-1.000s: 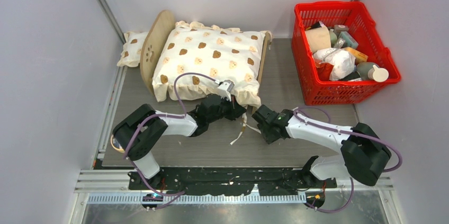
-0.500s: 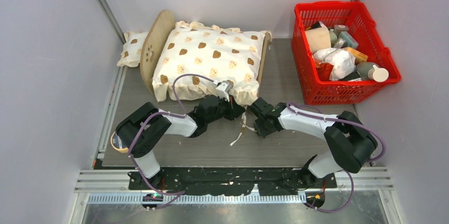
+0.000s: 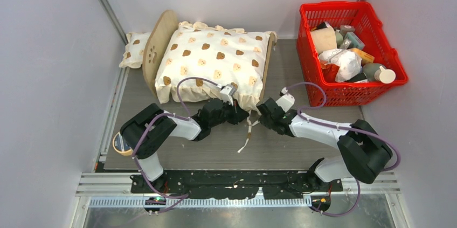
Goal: Set up the pet bed
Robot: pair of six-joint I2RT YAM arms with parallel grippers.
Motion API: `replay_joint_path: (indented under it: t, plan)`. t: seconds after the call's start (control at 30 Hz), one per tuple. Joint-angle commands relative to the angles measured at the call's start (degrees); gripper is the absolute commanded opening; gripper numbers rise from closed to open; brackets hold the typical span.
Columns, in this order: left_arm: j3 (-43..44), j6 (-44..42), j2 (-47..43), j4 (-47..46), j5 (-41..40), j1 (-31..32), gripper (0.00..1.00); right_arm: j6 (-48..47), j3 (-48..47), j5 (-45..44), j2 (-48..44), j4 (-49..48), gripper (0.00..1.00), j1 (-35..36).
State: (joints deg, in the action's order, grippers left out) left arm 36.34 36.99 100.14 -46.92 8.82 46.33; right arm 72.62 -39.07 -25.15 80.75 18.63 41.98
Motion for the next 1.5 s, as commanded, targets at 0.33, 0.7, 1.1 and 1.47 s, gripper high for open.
replay_joint_path:
  t: [0.33, 0.7, 1.1, 1.47]
  plan:
    - [-0.34, -1.83, -4.62, 1.16, -0.02, -0.36, 0.0, -48.03, 11.26, 11.01, -10.59, -37.1, 0.05, 1.25]
    - [-0.61, -2.06, -7.43, 3.26, 1.55, -0.36, 0.0, -54.67, 11.9, 19.64, -5.22, -49.38, 0.05, 2.37]
    - [-1.97, -3.56, -12.26, 7.28, 1.09, -0.51, 0.28, -73.69, 12.41, 29.5, -0.9, -59.57, 0.05, 2.25]
    - [-4.54, -2.01, -22.05, 17.65, -4.16, -4.33, 0.31, -84.17, 12.2, 35.8, 0.56, -59.48, 0.05, -1.1]
